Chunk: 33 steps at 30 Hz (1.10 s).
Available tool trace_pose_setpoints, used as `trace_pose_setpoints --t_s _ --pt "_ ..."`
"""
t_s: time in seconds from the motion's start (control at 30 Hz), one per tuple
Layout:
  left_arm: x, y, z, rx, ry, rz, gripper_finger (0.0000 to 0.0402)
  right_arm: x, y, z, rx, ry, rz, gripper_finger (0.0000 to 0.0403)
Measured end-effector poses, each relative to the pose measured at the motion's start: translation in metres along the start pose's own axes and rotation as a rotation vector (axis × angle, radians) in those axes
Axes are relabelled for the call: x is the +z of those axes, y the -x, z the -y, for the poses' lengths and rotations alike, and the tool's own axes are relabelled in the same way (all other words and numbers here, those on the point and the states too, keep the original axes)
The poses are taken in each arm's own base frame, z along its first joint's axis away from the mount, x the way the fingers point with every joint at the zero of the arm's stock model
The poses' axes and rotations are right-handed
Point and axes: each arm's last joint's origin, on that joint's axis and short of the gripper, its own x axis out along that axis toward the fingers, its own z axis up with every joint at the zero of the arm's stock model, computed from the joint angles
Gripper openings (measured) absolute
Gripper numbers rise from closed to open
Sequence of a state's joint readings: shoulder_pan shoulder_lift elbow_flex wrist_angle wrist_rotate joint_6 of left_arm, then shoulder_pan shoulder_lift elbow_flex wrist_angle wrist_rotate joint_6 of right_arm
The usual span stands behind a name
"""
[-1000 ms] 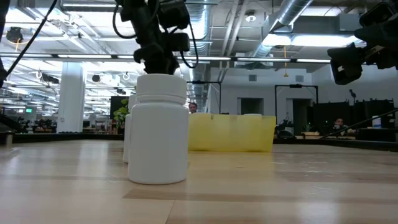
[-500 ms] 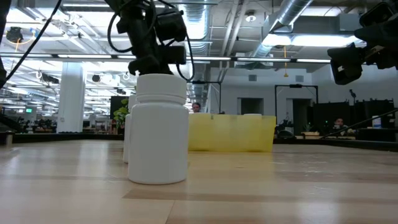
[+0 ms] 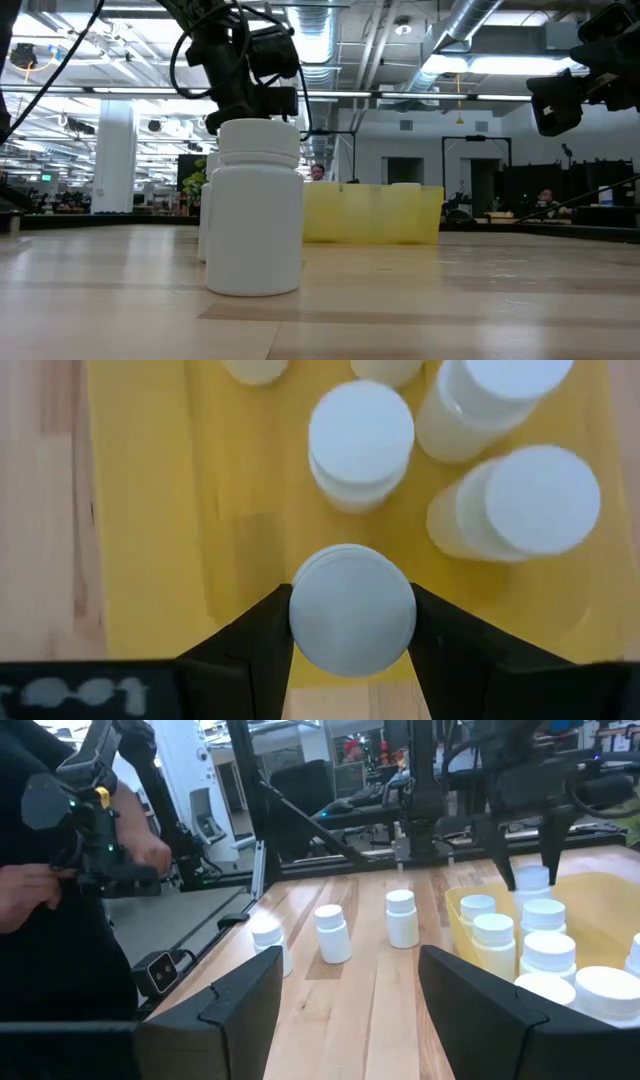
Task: Pick and place pill bottles into a basket
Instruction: Put the white medicine bottle into the yellow bin
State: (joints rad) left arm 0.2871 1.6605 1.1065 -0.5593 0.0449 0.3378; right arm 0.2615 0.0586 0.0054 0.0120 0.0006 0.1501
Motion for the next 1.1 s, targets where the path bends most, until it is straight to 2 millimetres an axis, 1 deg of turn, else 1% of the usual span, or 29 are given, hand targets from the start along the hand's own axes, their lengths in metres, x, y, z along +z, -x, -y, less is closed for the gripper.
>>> trace_pose_setpoints --t_s 0.27,0.73,0.83,1.1 --pt "-0.001 -0.018 0.0 -0.037 0.003 -0.023 0.0161 0.0 0.0 0.0 0.0 0.0 0.0 0.0226" --pt "0.0 -0.021 0.0 -0.048 0.009 -0.013 0.0163 0.0 0.0 0.0 0.0 0.0 0.0 0.0226" --pt "0.0 -0.021 0.0 -0.052 0.009 -0.013 0.0175 0.0 0.0 0.0 0.0 0.0 0.0 0.0226" --pt "-0.003 -0.022 0.001 -0.066 0.011 -0.042 0.0231 0.0 0.0 0.0 0.0 0.0 0.0 0.0226"
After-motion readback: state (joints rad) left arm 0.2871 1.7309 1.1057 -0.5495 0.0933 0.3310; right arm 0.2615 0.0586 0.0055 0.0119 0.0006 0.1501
